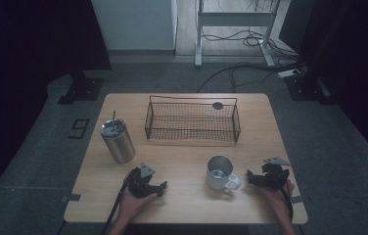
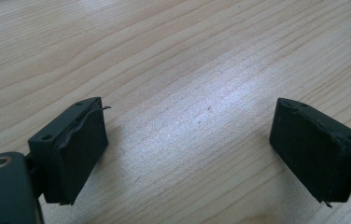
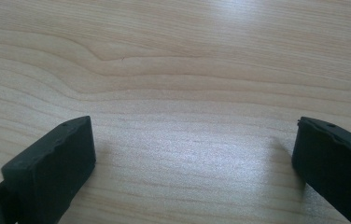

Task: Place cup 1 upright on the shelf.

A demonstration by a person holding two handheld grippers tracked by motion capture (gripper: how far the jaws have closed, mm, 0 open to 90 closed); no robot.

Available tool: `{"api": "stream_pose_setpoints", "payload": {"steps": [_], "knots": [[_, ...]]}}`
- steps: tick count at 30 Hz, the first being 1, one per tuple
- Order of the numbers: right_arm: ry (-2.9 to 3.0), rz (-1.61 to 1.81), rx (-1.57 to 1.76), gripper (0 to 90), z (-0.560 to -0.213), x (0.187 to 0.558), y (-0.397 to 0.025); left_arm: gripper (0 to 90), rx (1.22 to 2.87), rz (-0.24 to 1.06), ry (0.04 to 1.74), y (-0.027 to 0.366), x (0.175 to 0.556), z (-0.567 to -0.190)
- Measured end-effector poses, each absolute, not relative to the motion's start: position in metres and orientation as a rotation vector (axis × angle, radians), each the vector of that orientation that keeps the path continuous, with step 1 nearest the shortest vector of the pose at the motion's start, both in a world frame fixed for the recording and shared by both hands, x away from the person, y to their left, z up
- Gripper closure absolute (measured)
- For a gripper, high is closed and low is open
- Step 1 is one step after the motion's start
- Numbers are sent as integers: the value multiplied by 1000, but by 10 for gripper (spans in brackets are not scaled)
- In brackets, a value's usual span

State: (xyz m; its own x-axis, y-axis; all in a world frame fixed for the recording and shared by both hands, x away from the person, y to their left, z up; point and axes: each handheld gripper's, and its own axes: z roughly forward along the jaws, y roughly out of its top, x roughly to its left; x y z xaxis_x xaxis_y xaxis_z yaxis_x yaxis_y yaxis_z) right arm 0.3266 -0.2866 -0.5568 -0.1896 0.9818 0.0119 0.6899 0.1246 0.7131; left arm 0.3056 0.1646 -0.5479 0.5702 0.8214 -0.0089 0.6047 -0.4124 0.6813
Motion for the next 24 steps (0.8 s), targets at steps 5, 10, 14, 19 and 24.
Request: {"api": "stream_pose_setpoints", "payload": {"steps": [5, 10, 14, 19, 24], "knots": [[1937, 828, 1610, 0, -557, 327, -287, 111, 2159, 435, 1134, 165, 306, -548], [1933, 825, 1613, 0, -557, 327, -287, 115, 2158, 438, 1135, 165, 306, -548], [1929, 825, 1614, 1, -557, 328, -287, 115, 2158, 437, 1135, 165, 306, -548], [1928, 823, 1615, 3, -557, 328, -287, 125, 2154, 437, 1137, 165, 306, -548], [1928, 823, 1614, 3, -557, 328, -287, 144, 2113, 396, 1152, 171, 306, -547]]}}
